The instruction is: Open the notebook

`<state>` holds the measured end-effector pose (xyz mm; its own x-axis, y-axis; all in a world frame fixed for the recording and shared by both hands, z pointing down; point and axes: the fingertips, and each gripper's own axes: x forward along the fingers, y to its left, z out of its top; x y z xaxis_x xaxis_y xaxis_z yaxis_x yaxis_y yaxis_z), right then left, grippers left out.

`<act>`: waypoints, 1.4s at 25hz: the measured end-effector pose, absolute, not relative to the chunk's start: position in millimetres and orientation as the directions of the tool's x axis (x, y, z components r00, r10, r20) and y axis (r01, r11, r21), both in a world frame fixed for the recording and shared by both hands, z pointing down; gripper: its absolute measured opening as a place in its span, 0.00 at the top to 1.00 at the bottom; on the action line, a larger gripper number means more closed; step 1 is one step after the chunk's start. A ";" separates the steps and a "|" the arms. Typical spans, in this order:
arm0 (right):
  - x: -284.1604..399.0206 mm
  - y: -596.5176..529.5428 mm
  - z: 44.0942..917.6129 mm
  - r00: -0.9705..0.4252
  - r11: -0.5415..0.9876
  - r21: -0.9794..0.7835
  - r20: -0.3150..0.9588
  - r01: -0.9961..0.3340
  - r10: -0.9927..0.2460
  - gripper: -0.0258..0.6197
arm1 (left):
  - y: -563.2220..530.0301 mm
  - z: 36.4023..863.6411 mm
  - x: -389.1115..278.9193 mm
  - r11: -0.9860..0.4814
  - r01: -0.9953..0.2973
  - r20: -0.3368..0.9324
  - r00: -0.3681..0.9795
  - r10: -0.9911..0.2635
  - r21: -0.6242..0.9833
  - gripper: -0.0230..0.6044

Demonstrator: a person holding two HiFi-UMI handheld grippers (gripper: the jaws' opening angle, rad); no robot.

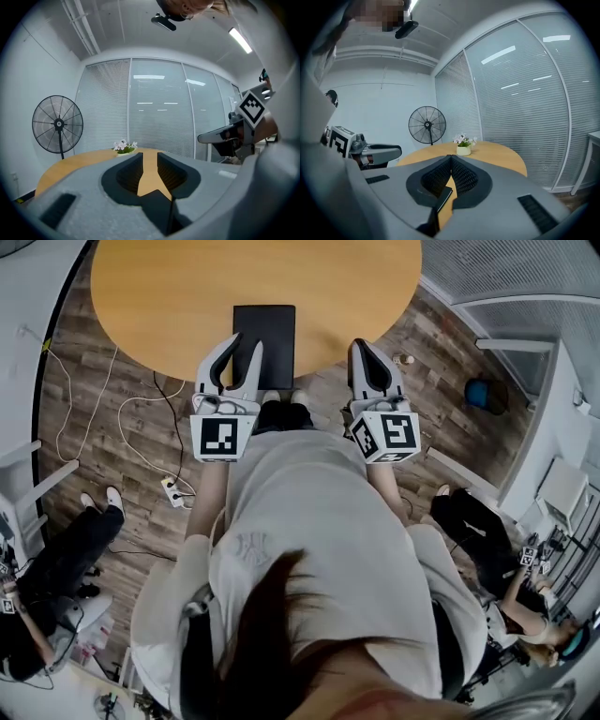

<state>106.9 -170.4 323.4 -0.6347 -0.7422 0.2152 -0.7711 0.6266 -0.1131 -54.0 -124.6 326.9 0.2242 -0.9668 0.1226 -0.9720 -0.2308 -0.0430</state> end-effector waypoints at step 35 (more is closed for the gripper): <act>129.8 -170.2 440.0 -0.606 0.570 -0.216 0.386 -0.793 -0.696 0.96 | -104.4 510.3 28.8 -0.557 -0.817 0.573 0.385 -0.723 -0.153 0.58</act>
<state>129.8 -170.2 440.0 -0.6055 -0.6961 0.3856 -0.7928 0.5699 -0.2161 28.8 -104.4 510.3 0.3851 -0.7232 0.5733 -0.8166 -0.5565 -0.1534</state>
